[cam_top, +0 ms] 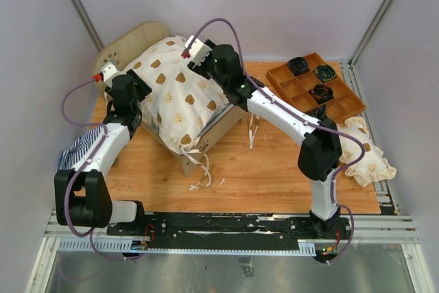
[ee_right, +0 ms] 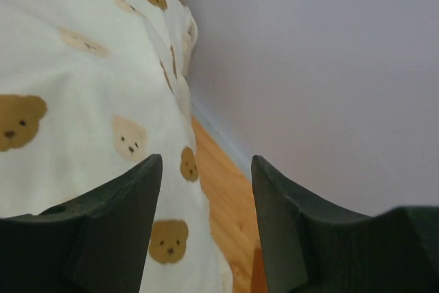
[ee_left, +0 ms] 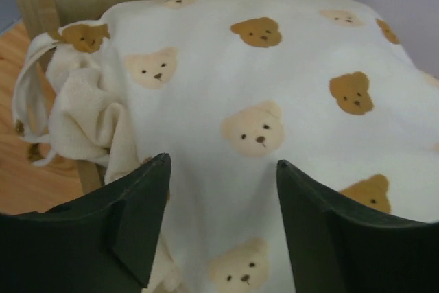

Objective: Set up the pet bed

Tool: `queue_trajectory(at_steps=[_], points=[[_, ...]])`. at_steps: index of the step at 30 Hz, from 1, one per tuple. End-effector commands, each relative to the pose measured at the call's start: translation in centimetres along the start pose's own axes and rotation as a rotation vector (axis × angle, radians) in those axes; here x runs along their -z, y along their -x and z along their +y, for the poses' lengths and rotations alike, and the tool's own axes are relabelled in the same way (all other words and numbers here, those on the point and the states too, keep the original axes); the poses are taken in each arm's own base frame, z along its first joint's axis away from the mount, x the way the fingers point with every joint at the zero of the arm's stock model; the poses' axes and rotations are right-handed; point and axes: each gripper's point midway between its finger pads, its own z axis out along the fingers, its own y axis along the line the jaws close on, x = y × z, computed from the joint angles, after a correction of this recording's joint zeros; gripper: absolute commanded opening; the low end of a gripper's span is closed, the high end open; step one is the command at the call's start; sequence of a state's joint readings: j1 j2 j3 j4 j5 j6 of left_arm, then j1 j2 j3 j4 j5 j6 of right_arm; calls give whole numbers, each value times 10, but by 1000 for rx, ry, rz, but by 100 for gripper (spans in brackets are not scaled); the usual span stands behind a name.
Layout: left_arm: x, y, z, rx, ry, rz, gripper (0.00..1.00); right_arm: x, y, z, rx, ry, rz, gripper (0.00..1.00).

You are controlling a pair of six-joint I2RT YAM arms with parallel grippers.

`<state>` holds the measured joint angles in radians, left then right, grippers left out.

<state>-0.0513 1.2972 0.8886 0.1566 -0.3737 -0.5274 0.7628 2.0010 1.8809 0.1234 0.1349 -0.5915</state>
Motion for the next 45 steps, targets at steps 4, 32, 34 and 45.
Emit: queue_trajectory(at_steps=[4,32,34,45], points=[[13,38,-17,47,14,45,92,112,-33,-28,-654,-220,251,56],[160,-62,-11,-126,-474,383,99,168,-107,122,-1736,-224,707,53],[164,-61,-12,-120,-493,373,99,158,-105,126,-1727,-207,715,53],[169,-59,-10,-132,-495,358,99,158,-144,156,-1607,-206,870,20]])
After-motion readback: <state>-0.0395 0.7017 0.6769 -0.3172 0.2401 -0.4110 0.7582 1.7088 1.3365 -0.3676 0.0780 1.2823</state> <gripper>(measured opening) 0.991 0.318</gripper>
